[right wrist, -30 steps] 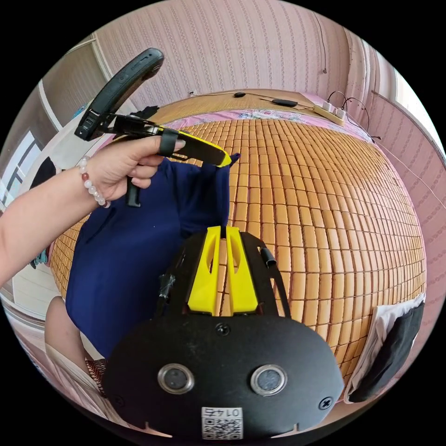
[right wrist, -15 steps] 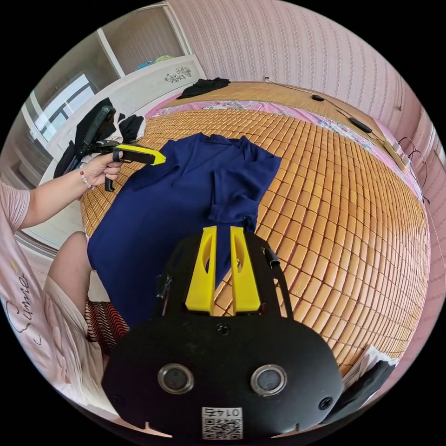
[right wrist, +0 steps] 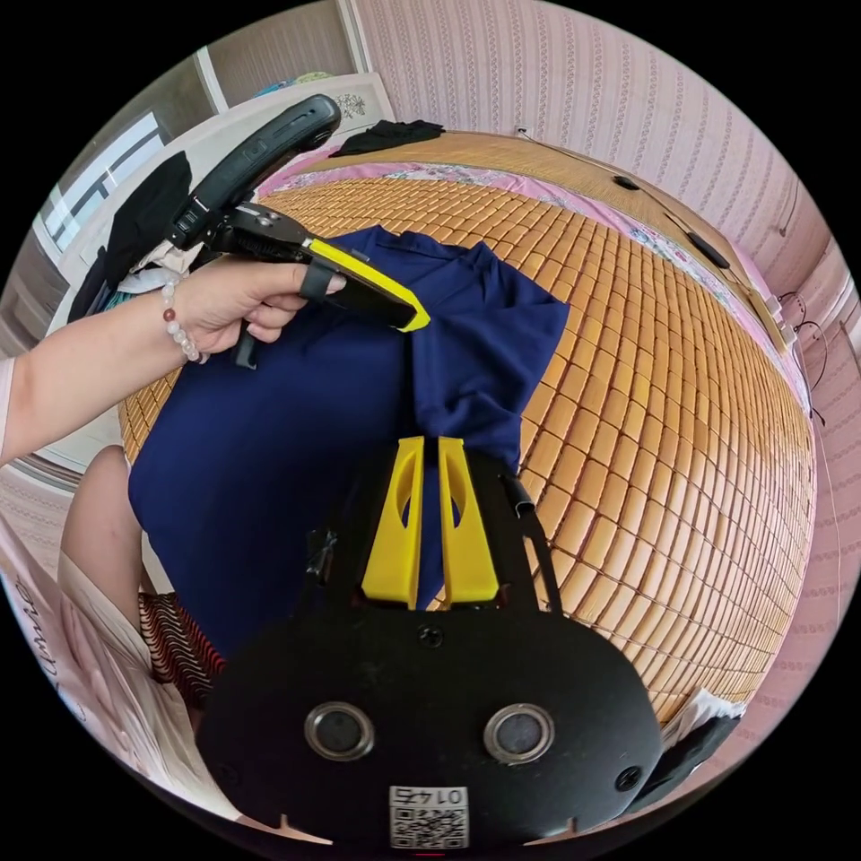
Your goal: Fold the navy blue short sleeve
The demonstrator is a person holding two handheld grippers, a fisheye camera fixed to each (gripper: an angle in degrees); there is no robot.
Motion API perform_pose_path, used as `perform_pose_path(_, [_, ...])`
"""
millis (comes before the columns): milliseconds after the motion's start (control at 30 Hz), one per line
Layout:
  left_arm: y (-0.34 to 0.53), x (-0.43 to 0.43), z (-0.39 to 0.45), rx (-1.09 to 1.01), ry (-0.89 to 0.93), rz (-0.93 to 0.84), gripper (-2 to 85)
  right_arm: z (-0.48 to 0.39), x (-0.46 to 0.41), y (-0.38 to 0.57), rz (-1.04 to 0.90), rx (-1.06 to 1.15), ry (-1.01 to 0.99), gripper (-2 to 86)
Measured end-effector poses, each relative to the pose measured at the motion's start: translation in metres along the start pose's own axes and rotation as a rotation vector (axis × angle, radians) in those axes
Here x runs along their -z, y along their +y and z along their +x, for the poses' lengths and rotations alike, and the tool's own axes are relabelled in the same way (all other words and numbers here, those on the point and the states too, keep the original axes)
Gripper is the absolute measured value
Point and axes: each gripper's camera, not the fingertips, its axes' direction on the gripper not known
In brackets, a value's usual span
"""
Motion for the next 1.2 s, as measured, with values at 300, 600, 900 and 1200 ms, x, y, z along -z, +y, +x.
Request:
perform_pose_path(300, [0.027,0.017,-0.021,0.042,0.044,0.043,0.8,-0.003,-0.006,-0.016,-0.032,0.062,-0.046,1.7])
perform_pose_path(600, [0.024,0.032,-0.018,-0.044,-0.009,0.032,-0.5,0.011,-0.005,-0.027,-0.013,0.043,-0.003,3.4])
perform_pose_path(900, [0.065,0.05,-0.059,0.068,0.022,0.019,3.9,0.026,-0.006,-0.03,-0.03,0.06,-0.114,7.4])
perform_pose_path(1200, [0.134,0.138,-0.166,0.206,-0.099,0.139,4.6,0.099,-0.011,-0.076,0.098,-0.085,-0.042,8.0])
